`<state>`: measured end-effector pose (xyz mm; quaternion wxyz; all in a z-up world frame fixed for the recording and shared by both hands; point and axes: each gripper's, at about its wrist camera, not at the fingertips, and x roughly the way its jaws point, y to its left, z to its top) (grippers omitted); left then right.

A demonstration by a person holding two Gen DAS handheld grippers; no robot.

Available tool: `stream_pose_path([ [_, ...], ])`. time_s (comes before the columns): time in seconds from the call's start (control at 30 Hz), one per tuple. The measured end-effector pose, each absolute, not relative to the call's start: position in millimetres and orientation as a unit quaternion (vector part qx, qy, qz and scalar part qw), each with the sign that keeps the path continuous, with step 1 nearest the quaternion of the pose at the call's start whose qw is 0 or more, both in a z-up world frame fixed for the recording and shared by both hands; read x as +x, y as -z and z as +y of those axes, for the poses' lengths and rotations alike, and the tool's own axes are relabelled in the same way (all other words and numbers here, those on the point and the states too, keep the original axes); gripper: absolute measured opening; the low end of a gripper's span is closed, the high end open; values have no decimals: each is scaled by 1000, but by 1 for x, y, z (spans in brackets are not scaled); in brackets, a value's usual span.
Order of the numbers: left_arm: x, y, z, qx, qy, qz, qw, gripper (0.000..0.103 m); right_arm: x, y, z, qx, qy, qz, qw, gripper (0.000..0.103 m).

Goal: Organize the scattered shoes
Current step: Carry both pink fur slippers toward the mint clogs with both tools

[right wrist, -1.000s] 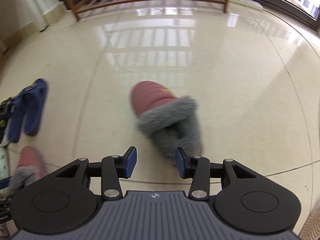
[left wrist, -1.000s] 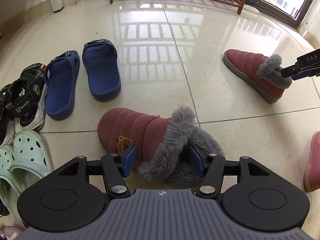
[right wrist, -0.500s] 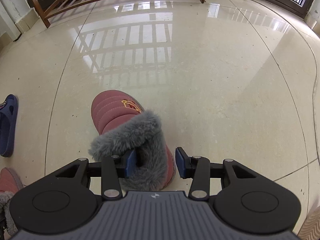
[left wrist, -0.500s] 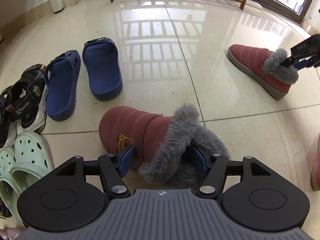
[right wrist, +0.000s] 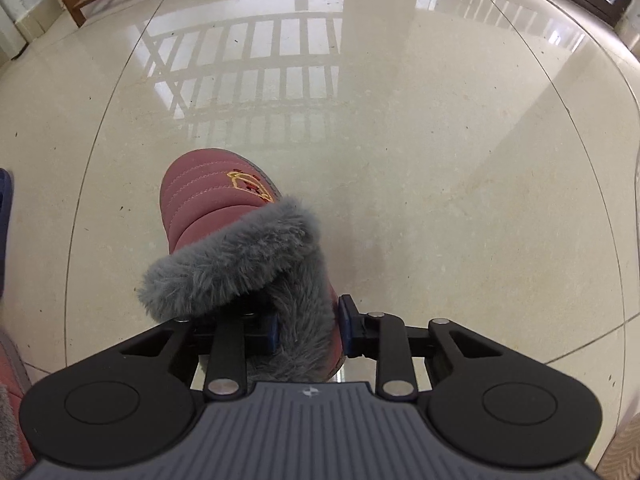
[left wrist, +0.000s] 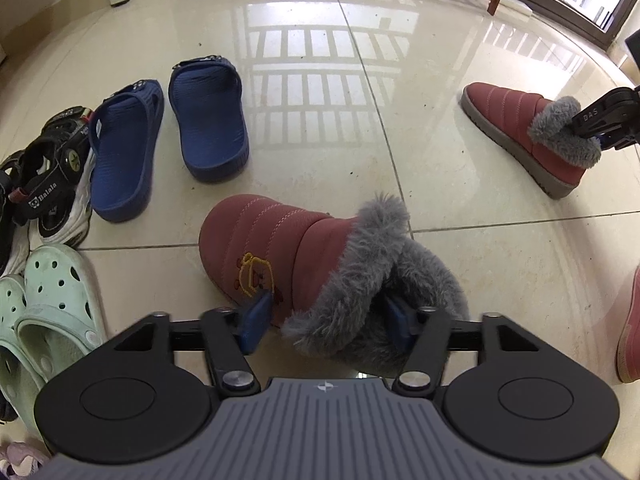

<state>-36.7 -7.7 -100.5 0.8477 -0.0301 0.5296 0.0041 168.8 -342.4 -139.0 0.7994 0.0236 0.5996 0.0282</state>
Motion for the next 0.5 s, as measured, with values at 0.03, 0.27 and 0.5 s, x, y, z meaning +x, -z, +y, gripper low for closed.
stream_pose_path([
  [0.03, -37, 100, -7, -27, -7, 530, 848, 42, 167, 138, -341, 28, -29, 599, 800, 31],
  [0.27, -41, 93, -4, -16, -19, 520, 854, 26, 156, 124, -334, 61, -46, 602, 795, 31],
  [0.5, -47, 85, 13, -19, -23, 514, 857, 15, 136, 108, -298, 78, -91, 607, 786, 31],
])
